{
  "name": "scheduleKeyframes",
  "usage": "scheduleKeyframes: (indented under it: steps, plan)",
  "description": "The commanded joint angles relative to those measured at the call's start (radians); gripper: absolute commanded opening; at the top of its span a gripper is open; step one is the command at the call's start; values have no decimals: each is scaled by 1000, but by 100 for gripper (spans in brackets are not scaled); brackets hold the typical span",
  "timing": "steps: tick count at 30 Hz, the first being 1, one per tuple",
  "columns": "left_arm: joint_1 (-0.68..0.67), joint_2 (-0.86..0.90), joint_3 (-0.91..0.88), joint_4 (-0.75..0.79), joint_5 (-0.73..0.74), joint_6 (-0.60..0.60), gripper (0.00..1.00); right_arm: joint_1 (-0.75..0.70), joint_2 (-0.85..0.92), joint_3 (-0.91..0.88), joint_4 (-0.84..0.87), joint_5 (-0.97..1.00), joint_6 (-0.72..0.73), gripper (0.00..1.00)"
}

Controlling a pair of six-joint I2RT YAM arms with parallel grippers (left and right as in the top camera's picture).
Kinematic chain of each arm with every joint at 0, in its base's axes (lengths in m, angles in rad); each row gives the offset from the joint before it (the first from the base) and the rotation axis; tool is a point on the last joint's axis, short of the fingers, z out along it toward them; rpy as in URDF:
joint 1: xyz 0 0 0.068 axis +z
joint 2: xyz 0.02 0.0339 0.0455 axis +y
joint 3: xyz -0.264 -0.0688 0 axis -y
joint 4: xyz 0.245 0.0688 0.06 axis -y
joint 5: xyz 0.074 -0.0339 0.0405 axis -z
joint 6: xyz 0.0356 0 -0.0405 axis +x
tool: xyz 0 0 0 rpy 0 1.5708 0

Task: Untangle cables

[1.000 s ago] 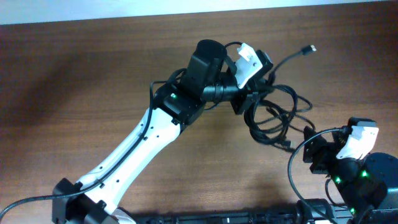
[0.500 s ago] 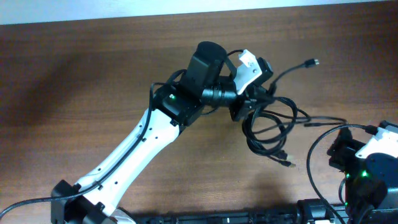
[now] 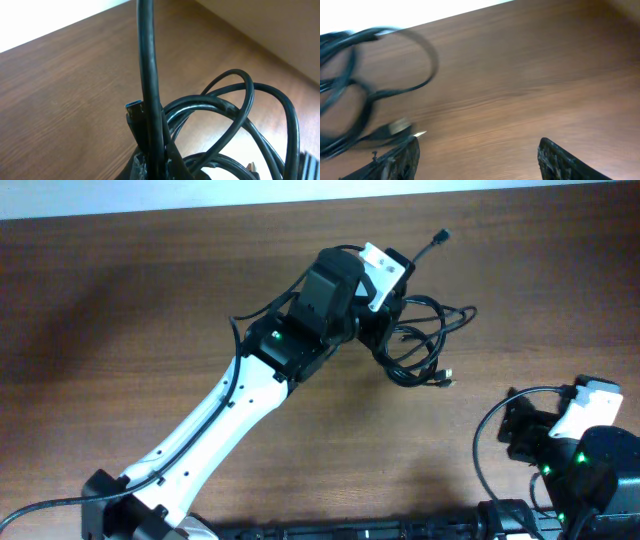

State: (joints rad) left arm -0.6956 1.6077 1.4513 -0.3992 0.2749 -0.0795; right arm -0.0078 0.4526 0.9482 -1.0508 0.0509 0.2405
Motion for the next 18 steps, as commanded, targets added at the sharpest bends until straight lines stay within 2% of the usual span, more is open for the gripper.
scheduleKeyframes:
  steps: [1,4,9,15,18]
  plan:
    - [0,-37,19,39,-59,-161,0,-6,2,8,-1,-225,12,74]
    - [-4,-37,19,63,-58,-237,0,-6,2,8,11,-321,12,74]
    - [-9,-37,19,76,-55,-271,0,-6,2,8,63,-406,32,74]
    - [-10,-37,19,106,-56,-537,0,-6,12,8,90,-396,220,74]
    - [-9,-37,19,123,-56,-613,0,-6,19,8,90,-375,313,74]
